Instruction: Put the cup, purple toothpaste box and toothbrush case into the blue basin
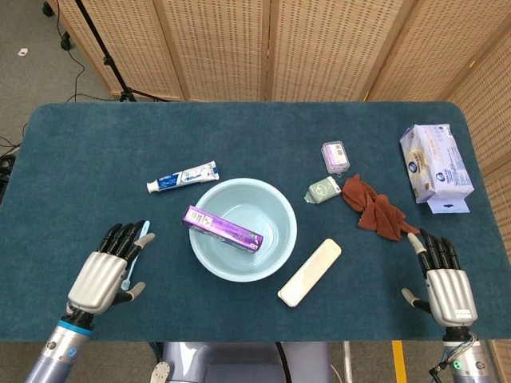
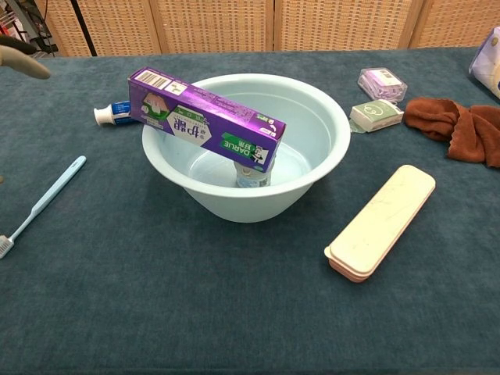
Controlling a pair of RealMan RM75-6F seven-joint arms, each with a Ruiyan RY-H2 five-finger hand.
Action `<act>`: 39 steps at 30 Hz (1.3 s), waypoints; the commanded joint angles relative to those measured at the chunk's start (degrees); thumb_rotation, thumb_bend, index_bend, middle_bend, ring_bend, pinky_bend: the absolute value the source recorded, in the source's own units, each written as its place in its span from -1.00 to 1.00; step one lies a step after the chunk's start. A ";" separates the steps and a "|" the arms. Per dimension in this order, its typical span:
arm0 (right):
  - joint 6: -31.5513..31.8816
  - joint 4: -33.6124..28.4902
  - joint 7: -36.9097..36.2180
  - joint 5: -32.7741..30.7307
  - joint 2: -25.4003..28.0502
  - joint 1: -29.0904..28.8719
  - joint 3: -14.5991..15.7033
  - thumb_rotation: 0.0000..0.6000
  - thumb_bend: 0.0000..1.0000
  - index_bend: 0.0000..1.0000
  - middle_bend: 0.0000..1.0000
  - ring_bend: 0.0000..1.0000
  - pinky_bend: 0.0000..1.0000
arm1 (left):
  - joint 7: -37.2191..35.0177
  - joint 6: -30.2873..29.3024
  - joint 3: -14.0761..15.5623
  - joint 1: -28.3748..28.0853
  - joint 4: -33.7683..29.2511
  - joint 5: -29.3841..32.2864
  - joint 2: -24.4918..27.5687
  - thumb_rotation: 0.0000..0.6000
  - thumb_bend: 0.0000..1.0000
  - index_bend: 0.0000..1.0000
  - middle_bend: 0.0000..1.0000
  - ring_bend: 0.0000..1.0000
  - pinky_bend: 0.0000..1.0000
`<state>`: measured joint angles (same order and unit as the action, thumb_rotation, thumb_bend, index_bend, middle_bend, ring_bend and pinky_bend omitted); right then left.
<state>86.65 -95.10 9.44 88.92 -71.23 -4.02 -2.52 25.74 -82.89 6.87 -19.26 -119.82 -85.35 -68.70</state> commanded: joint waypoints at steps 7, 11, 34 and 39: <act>-0.30 -0.16 0.85 0.33 -0.21 -0.05 0.34 1.00 -0.69 -0.98 -1.00 -1.00 -1.00 | -5.50 -6.05 3.43 7.34 8.00 -4.50 -1.36 1.00 -0.57 -0.66 -1.00 -1.00 -0.94; -0.44 -0.13 1.55 0.59 -0.50 -0.12 0.51 1.00 -0.69 -0.98 -1.00 -1.00 -1.00 | -7.73 -7.87 4.27 9.92 11.76 -6.19 -2.86 1.00 -0.57 -0.66 -1.00 -1.00 -0.94; -10.88 -4.75 3.69 0.94 0.10 -5.64 1.77 1.00 -0.69 -0.74 -0.98 -1.00 -1.00 | -12.74 -6.08 1.15 12.82 14.75 -8.66 -2.75 1.00 -0.57 -0.66 -1.00 -1.00 -0.94; -12.57 -7.50 6.96 1.46 -0.61 -6.76 2.30 1.00 -0.69 -0.68 -0.93 -1.00 -0.96 | -13.66 -5.45 0.88 13.04 14.51 -9.13 -2.33 1.00 -0.57 -0.66 -1.00 -1.00 -0.94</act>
<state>74.70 -101.71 15.35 90.30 -71.55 -10.37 -0.44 12.14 -88.40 7.79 -6.26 -105.27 -94.43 -71.09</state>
